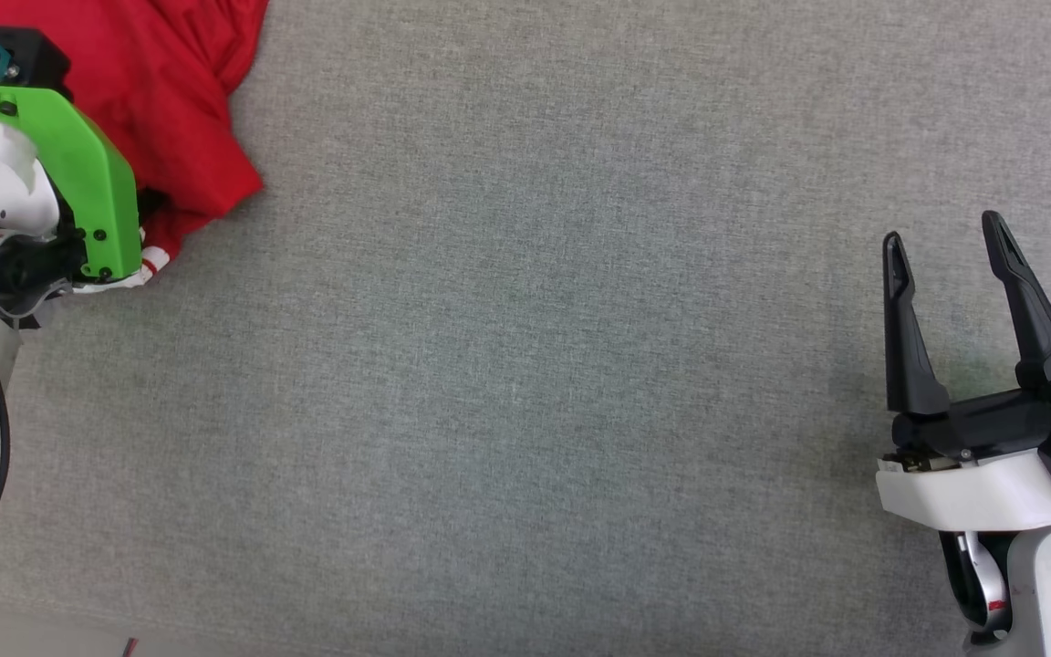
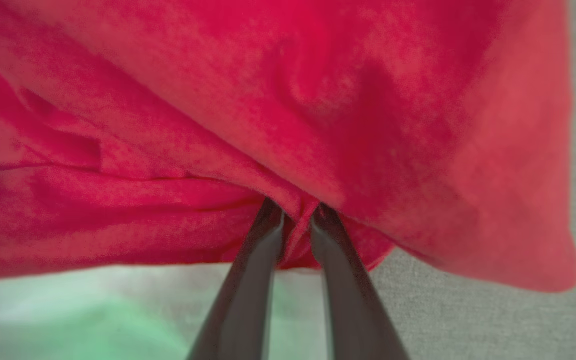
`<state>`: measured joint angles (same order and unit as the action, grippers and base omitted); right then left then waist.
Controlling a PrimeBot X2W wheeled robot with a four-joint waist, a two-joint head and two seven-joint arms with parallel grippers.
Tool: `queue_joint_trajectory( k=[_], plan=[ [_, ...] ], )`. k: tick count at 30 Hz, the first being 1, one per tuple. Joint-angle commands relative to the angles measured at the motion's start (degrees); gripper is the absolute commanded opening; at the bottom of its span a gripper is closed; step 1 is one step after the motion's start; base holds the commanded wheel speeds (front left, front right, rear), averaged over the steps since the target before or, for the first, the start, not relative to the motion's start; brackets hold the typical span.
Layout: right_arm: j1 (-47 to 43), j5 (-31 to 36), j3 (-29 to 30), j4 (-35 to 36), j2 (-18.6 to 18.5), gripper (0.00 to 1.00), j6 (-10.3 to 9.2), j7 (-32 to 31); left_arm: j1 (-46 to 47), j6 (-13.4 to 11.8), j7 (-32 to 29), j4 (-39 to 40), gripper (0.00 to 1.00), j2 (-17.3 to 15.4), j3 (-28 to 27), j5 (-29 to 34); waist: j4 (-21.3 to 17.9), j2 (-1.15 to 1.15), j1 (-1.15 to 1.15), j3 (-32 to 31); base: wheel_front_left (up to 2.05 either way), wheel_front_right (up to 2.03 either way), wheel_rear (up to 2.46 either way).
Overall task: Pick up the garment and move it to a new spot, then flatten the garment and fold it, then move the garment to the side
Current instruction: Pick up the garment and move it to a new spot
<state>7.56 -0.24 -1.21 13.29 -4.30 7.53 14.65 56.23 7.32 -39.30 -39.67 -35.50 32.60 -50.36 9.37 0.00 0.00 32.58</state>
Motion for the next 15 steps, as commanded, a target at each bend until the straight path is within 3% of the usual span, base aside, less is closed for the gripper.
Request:
queue_joint_trajectory(
  k=[1,15],
  plan=[
    [0.72,-0.26,0.13,-0.12,0.09,1.0,-0.04,0.35,-1.24,0.16,0.65,-1.11,0.0,1.76,1.75,-0.58,0.17,0.0,0.0,-0.66,0.0,0.0,0.0],
    [-2.49,-1.95,0.46,-1.87,1.14,1.0,-0.04,0.35,2.95,0.16,13.08,8.82,0.0,-3.33,7.98,-1.96,2.09,0.0,0.0,-9.13,0.0,0.0,0.0]
  ],
)
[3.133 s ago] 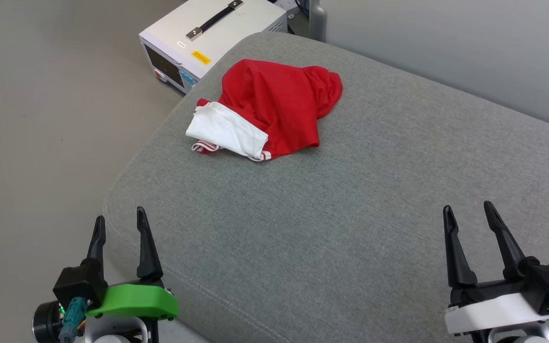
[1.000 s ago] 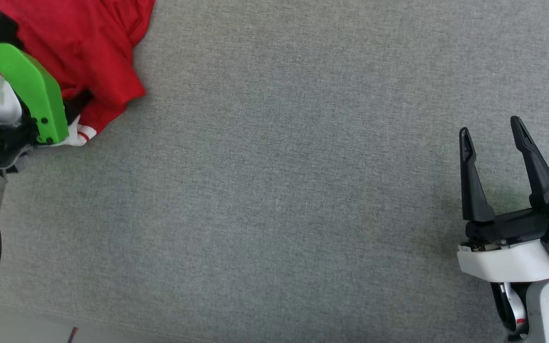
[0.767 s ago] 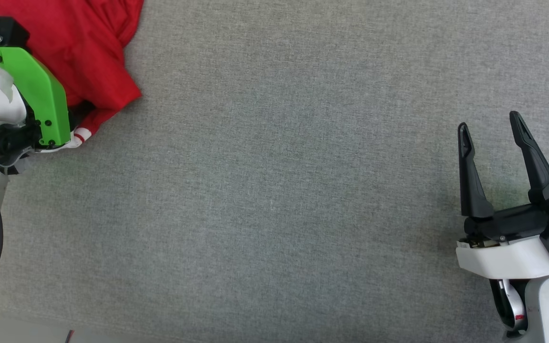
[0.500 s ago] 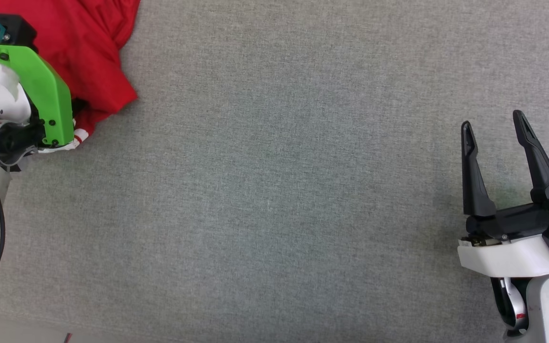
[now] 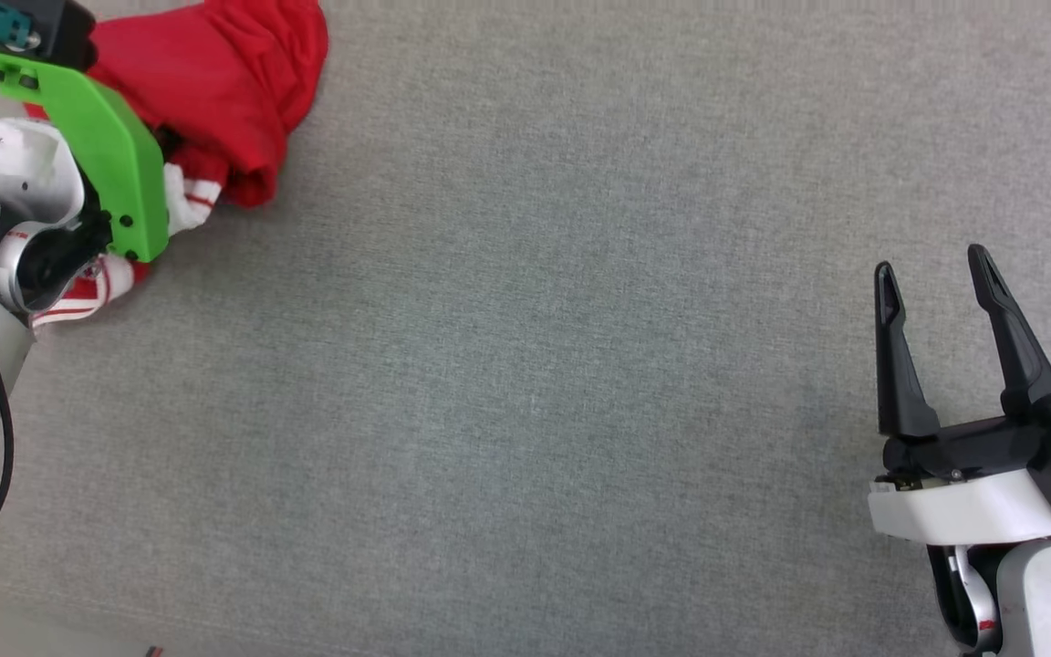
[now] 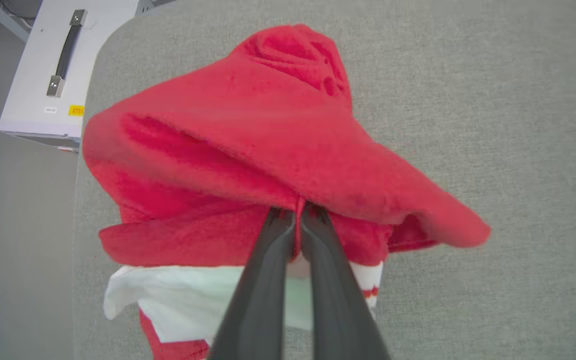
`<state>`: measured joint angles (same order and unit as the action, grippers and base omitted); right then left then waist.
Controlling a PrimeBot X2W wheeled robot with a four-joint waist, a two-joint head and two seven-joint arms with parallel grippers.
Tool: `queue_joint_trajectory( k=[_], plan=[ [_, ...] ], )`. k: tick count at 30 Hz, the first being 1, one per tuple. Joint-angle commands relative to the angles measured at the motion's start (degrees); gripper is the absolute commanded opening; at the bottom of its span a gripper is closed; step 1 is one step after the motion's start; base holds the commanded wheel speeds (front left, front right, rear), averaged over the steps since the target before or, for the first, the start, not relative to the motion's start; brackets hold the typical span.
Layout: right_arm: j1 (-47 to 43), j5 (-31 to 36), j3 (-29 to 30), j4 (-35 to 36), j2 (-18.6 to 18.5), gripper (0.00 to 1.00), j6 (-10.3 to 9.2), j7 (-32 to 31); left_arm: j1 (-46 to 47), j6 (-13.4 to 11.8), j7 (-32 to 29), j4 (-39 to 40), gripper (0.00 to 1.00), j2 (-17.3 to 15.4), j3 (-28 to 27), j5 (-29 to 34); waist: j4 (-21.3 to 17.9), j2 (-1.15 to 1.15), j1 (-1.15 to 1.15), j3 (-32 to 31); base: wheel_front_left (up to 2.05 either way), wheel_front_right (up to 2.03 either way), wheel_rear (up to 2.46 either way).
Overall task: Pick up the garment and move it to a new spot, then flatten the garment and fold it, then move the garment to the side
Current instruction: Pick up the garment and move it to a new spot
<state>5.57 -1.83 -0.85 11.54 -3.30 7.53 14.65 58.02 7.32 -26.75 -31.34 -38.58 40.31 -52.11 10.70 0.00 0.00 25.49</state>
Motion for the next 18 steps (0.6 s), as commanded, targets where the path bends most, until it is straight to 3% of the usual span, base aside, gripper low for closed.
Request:
queue_joint_trajectory(
  k=[1,9,18],
  plan=[
    [-0.69,-0.47,0.12,-0.24,0.18,1.0,-0.04,0.35,1.43,0.16,1.31,1.37,0.0,-0.41,0.61,-0.2,0.81,0.0,0.0,-2.54,0.0,0.0,0.0],
    [-1.65,-2.1,0.42,-0.93,0.39,1.0,-0.04,0.35,4.11,0.16,5.59,8.15,0.0,-0.74,4.21,0.99,-0.91,0.0,0.0,-5.65,0.0,0.0,0.0],
    [-2.34,-5.8,1.1,-1.55,0.41,1.0,-0.04,0.35,8.88,0.16,6.82,14.01,0.0,2.54,8.78,2.85,-6.35,0.0,0.0,-7.31,0.0,0.0,0.0]
  ],
)
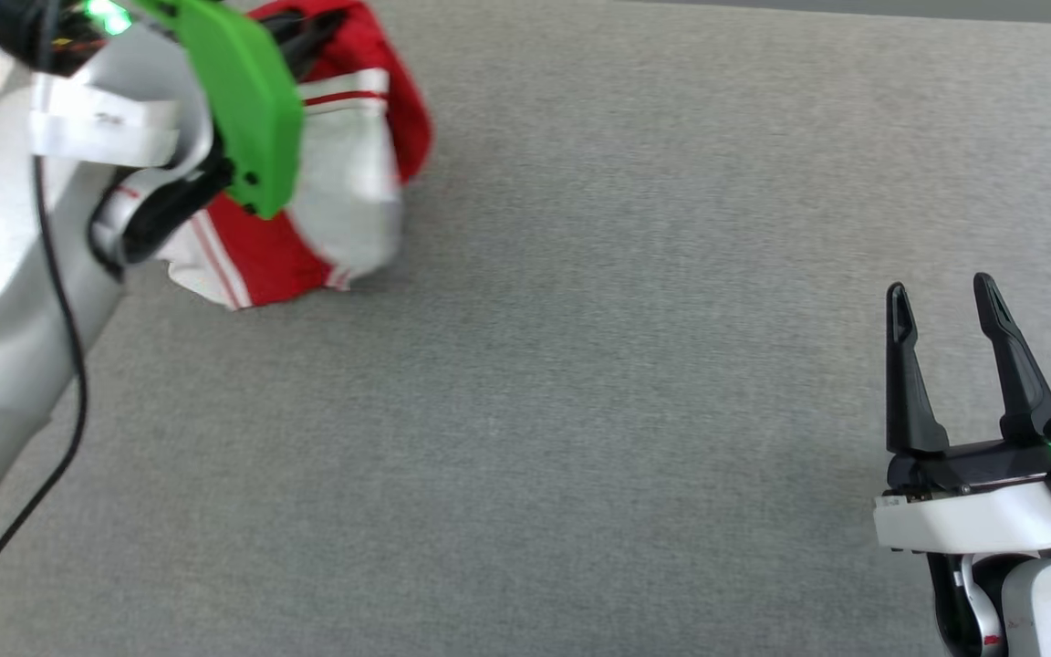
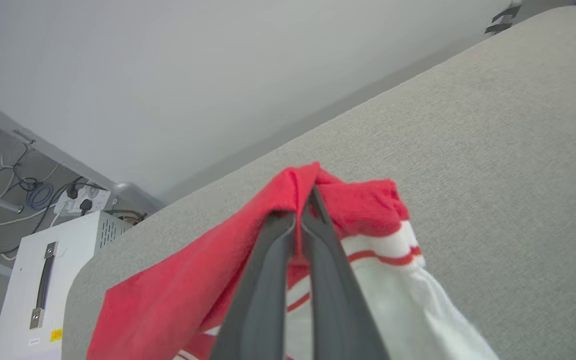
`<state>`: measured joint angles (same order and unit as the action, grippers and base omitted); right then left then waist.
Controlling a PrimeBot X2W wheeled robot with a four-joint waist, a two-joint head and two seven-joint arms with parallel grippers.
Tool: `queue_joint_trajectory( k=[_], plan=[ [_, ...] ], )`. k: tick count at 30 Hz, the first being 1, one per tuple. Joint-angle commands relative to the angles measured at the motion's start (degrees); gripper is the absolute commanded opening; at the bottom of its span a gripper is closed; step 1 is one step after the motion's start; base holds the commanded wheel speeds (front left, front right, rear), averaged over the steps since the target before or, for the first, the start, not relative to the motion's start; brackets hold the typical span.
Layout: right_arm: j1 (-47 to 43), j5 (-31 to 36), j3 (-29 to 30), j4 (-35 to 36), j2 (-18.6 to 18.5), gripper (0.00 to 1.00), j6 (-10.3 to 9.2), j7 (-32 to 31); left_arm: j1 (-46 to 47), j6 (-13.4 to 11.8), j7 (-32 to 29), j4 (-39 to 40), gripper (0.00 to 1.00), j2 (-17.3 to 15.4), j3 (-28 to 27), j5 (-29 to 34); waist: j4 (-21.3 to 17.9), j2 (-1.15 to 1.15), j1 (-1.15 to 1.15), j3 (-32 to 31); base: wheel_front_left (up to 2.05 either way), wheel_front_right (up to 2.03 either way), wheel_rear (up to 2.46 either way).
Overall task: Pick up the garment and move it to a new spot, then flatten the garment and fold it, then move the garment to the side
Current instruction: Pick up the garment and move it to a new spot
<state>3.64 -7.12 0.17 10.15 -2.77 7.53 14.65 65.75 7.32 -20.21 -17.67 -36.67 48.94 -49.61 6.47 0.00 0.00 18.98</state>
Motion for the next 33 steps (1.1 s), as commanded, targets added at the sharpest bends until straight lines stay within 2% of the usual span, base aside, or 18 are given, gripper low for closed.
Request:
queue_joint_trajectory(
  k=[1,11,20,27,33],
  plan=[
    [-0.44,-0.79,0.13,-0.21,-0.11,1.0,-0.04,0.35,1.71,0.16,0.39,0.9,0.0,1.22,0.7,0.47,-2.72,0.0,0.0,-0.8,0.0,0.0,0.0],
    [0.46,-3.64,0.84,-0.39,-0.11,1.0,-0.04,0.35,7.46,0.16,1.41,4.52,0.0,10.09,9.84,1.36,-9.65,0.0,0.0,1.37,0.0,0.0,0.0],
    [1.3,-5.7,2.31,-0.37,-0.11,1.0,-0.04,0.35,7.71,0.16,4.75,2.74,0.0,19.03,20.6,-0.77,-13.48,0.0,0.0,4.06,0.0,0.0,0.0],
    [2.28,-5.88,2.63,-0.23,-0.11,1.0,-0.04,0.35,2.15,0.16,5.05,-1.3,0.0,25.76,24.27,-0.77,-14.67,0.0,0.0,5.86,0.0,0.0,0.0],
    [3.06,-5.97,2.39,-0.28,-0.11,1.0,-0.04,0.35,-7.47,0.16,-1.3,-1.28,0.0,29.77,24.39,4.42,-15.13,0.0,0.0,7.03,0.0,0.0,0.0]
  ],
)
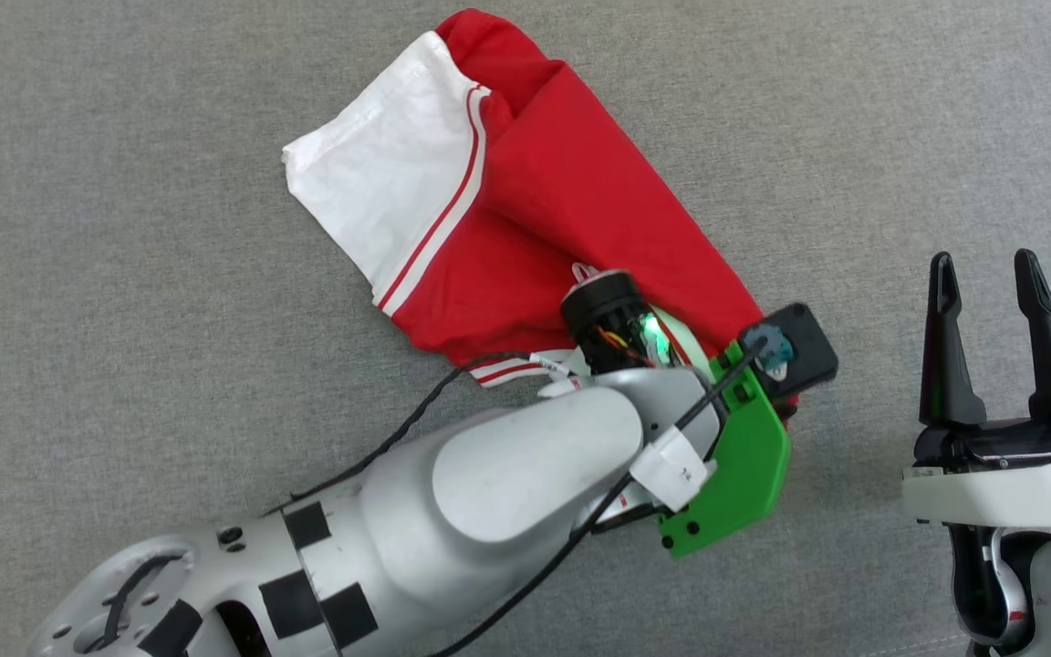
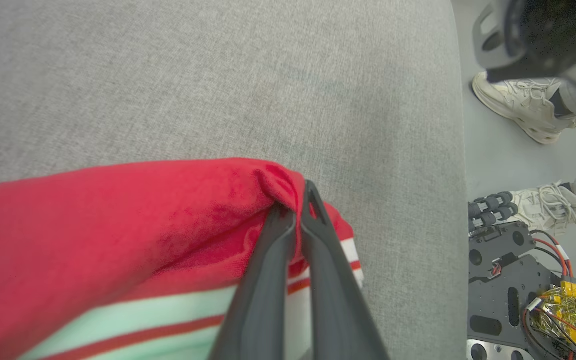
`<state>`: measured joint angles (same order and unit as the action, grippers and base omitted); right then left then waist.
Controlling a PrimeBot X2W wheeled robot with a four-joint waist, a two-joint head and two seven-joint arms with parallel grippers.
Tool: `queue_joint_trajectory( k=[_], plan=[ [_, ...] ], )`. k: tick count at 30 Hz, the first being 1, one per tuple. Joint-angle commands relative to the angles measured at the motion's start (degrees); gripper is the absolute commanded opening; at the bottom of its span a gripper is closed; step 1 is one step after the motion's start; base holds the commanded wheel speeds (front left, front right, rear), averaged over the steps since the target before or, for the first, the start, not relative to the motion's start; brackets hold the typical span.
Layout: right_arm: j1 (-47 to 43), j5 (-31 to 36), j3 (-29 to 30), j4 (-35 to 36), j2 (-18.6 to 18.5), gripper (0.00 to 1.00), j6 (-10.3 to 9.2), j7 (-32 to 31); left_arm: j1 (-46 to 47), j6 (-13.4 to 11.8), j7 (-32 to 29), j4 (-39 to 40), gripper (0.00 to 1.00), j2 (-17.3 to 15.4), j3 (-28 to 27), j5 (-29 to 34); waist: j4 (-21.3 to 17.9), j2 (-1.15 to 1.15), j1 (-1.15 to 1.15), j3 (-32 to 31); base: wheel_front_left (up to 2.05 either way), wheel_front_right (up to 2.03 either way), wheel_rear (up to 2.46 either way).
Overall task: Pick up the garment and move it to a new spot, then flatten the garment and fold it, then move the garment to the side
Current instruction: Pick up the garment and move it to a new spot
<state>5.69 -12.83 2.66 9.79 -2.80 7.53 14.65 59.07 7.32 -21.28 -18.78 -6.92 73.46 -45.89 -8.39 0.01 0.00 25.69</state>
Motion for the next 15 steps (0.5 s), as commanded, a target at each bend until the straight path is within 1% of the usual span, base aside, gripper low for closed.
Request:
queue_joint_trajectory(
  k=[1,3,5,6,7,8,11,12,15],
  plan=[
    [1.13,-0.29,-0.22,0.04,-0.08,1.0,-0.04,0.35,-1.78,0.16,-0.8,-0.41,0.0,0.19,-0.13,1.69,-0.37,-0.01,0.0,0.46,0.0,0.0,0.0],
    [1.33,-0.34,-0.41,-0.05,-0.08,1.0,-0.04,0.35,-3.96,0.16,-1.34,-1.25,0.0,0.55,-0.12,3.02,-0.51,-0.01,0.0,0.57,0.0,0.0,0.0],
    [1.38,-0.37,-0.47,-0.14,-0.08,1.0,-0.04,0.35,-5.02,0.16,0.07,-2.38,0.0,0.83,-0.12,3.46,-0.54,-0.01,0.0,0.49,0.0,0.0,0.0],
    [1.35,-0.34,-0.42,-0.19,-0.08,1.0,-0.04,0.35,-4.96,0.16,1.61,-3.36,0.15,0.96,-0.12,4.08,-0.44,-0.01,0.0,0.34,0.0,0.0,0.0],
    [1.28,-0.31,-0.32,-0.25,-0.08,1.0,-0.04,0.35,-4.78,0.16,2.69,-4.12,0.49,1.1,-0.12,4.96,-0.32,-0.01,0.0,0.11,0.0,0.0,0.0],
    [1.15,-0.24,-0.19,-0.35,-0.08,1.0,-0.04,0.35,-4.42,0.16,4.28,-4.86,1.0,1.27,-0.12,6.08,-0.13,-0.01,0.0,-0.22,0.0,0.0,0.0],
    [0.57,0.09,0.26,-0.64,-0.08,1.0,-0.04,0.35,-3.23,0.16,10.26,-6.7,1.0,1.98,-0.12,7.15,0.76,-0.01,0.0,-1.72,0.0,0.0,0.0],
    [-0.25,0.5,0.54,-0.79,-0.08,1.0,-0.04,0.35,-1.16,0.16,17.89,-9.13,1.0,2.51,-0.34,7.72,1.89,-0.01,0.0,-3.82,0.0,0.0,0.0],
    [-1.18,0.91,0.92,-0.87,-0.08,1.0,-0.04,0.35,-0.74,-0.13,24.13,-11.26,1.0,2.95,-2.26,7.51,3.14,-0.01,0.0,-6.03,0.0,0.0,0.0]
  ],
)
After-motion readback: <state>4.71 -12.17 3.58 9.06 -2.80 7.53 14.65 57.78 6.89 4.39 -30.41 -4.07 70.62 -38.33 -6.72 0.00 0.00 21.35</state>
